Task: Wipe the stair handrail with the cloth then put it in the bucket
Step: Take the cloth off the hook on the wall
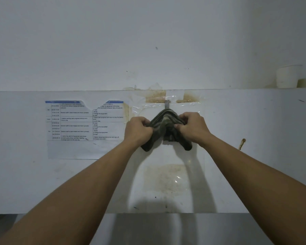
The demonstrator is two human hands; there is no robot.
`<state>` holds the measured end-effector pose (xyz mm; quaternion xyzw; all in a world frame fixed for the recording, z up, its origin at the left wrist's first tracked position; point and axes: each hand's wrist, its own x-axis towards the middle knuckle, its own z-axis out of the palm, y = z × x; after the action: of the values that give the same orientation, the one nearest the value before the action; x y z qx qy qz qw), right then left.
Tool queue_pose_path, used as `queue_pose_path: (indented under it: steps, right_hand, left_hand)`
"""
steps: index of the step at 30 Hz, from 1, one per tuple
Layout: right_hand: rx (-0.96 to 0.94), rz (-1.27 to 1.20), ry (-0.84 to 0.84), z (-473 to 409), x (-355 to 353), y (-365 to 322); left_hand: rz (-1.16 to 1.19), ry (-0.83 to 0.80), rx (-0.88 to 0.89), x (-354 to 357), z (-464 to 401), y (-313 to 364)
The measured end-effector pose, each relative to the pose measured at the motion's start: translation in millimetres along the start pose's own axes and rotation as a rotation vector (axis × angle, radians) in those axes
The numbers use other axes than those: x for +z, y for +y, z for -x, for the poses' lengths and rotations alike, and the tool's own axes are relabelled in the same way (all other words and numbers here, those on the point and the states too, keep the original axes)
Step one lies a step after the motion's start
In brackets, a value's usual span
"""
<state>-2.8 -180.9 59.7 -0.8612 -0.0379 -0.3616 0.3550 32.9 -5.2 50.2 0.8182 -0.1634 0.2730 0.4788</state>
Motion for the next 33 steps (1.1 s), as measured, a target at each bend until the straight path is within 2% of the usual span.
queue_pose_path:
  steps: [5, 10, 16, 20, 24, 33]
  right_hand:
    - [-0.044, -0.086, 0.099, -7, -14, -12]
    - [-0.130, -0.172, 0.016, -3, -23, -38]
    - [-0.097, -0.271, -0.236, 16, -12, -66]
    - [-0.128, -0.207, -0.483, 35, 20, -92]
    - [-0.174, -0.115, -0.688, 53, 69, -120]
    - [-0.402, -0.311, -1.043, 113, 208, -227]
  left_hand:
    - [0.114, 0.006, 0.062, -32, -6, 10]
    - [0.144, -0.061, 0.063, -67, -3, 22]
    - [0.071, -0.156, -0.020, -130, 22, 8]
    - [-0.064, -0.224, -0.100, -178, 47, -12]
    - [-0.236, -0.275, -0.200, -230, 78, -35]
    - [-0.475, -0.200, -0.452, -376, 159, -109]
